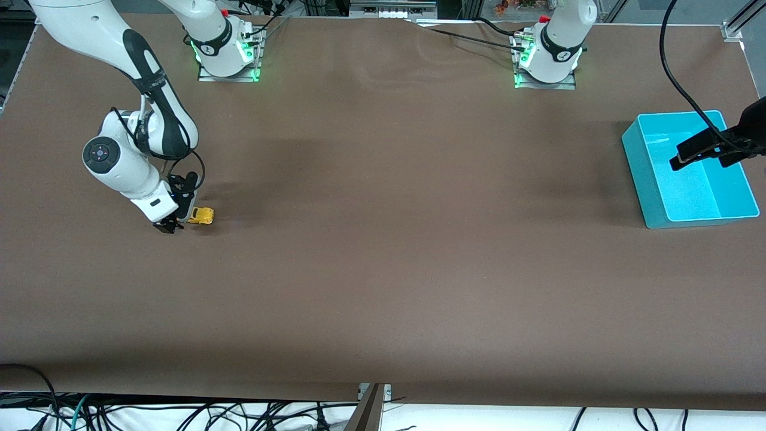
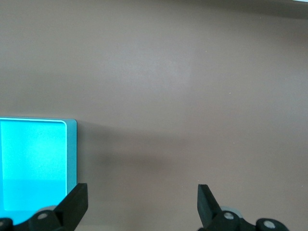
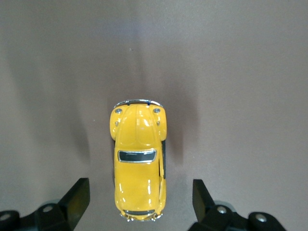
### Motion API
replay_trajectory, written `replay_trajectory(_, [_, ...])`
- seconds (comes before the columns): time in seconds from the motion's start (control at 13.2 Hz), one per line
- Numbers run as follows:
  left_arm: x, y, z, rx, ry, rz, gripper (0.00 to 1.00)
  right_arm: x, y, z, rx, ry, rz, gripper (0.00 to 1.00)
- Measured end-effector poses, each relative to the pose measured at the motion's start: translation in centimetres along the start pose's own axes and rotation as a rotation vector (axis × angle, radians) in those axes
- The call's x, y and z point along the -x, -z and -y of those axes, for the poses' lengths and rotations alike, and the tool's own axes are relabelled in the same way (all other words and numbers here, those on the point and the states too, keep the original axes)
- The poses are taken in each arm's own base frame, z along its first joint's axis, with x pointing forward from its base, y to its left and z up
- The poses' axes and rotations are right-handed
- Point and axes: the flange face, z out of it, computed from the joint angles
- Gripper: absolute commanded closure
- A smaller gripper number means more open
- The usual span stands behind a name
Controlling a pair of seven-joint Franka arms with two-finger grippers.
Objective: Wind and store yellow beetle car
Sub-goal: 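Press the car with the right gripper and pull it backward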
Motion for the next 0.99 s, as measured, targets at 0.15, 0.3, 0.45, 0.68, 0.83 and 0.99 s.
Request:
replay_trajectory(0.15, [0.0, 0.1, 0.0, 0.0, 0.0, -0.003, 0.0, 0.0, -0.1, 0.1, -0.002, 0.015, 0.0, 0.42])
replay_trajectory(0.3, [-0.1, 1.3, 0.0, 0.002, 0.0, -0.03, 0.0, 0.0, -0.2, 0.2, -0.003, 0.023, 0.0, 0.59])
replay_trajectory(0.45, [-0.2, 2.7, 0.7, 0.003, 0.011, -0.057, 0.0, 0.0, -0.1, 0.2, -0.002, 0.03, 0.0, 0.67])
replay_trajectory(0.68, [-0.3, 2.7, 1.0, 0.003, 0.016, -0.057, 0.0, -0.1, 0.0, 0.2, 0.0, 0.057, -0.001, 0.77])
replay_trajectory(0.83, [-0.4, 2.5, 0.9, 0.003, 0.014, -0.054, 0.0, -0.5, 0.0, 0.2, 0.002, 0.079, -0.004, 0.77])
replay_trajectory(0.99, [-0.4, 2.5, 0.9, 0.003, 0.014, -0.053, 0.0, -1.5, 0.0, 0.3, 0.002, 0.1, -0.01, 0.77])
